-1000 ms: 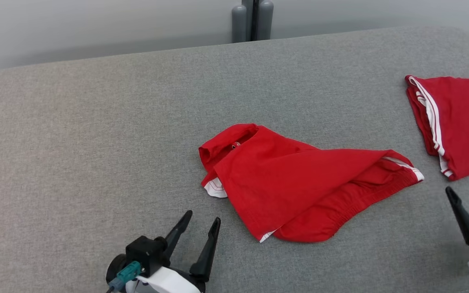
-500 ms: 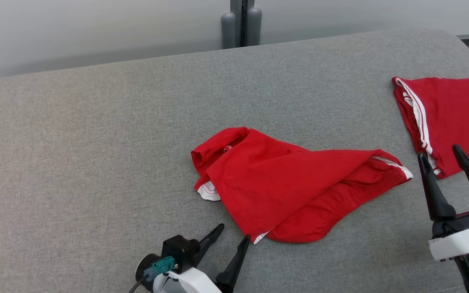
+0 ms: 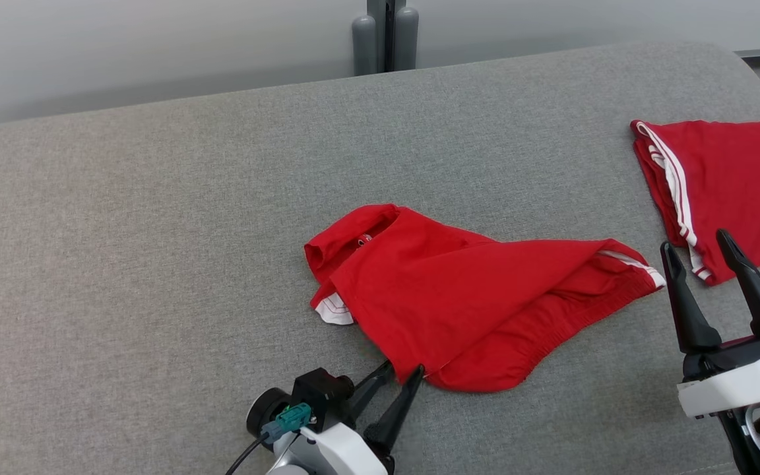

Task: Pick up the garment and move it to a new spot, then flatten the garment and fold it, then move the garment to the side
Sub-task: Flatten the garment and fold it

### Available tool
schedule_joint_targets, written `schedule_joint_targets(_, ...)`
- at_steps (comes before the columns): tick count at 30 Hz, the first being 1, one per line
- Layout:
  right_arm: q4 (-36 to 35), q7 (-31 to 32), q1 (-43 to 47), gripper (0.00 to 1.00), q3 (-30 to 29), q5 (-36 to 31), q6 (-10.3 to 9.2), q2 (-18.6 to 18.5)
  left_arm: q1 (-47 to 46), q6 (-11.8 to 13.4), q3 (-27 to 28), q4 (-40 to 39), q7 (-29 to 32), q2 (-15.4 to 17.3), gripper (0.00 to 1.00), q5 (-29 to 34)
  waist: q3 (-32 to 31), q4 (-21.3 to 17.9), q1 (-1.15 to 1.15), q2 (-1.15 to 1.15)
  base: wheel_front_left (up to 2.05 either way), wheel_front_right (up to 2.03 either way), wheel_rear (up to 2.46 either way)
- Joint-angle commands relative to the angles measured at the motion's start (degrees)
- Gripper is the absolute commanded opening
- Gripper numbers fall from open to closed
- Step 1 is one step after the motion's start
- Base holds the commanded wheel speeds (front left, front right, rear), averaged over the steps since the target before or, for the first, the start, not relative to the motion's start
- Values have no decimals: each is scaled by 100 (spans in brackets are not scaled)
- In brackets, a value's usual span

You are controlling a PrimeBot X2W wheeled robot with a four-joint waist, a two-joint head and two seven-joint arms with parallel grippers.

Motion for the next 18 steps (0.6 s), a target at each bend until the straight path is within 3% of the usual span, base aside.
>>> schedule_joint_targets(1, 17, -28, 41, 100, -17, 19, 1, -3, -105, -18, -3, 15, -43, 23, 28, -10, -4, 1, 0, 0, 0, 0, 0)
schedule_joint_targets(4, 33, -28, 44, 100, -5, 29, 1, 12, -131, -21, -54, 24, -91, 12, 0, 25, -11, 2, 0, 0, 0, 0, 0)
schedule_joint_targets(11, 40, -28, 105, 100, -157, 36, 1, 15, -70, 21, 104, -658, -183, 119, 0, 219, -10, 129, 0, 0, 0, 0, 0)
schedule_joint_targets(18, 63, -28, 221, 100, -306, -4, 1, 81, 415, 227, 301, -2143, -186, 508, 0, 376, -86, 335, 0, 0, 0, 0, 0)
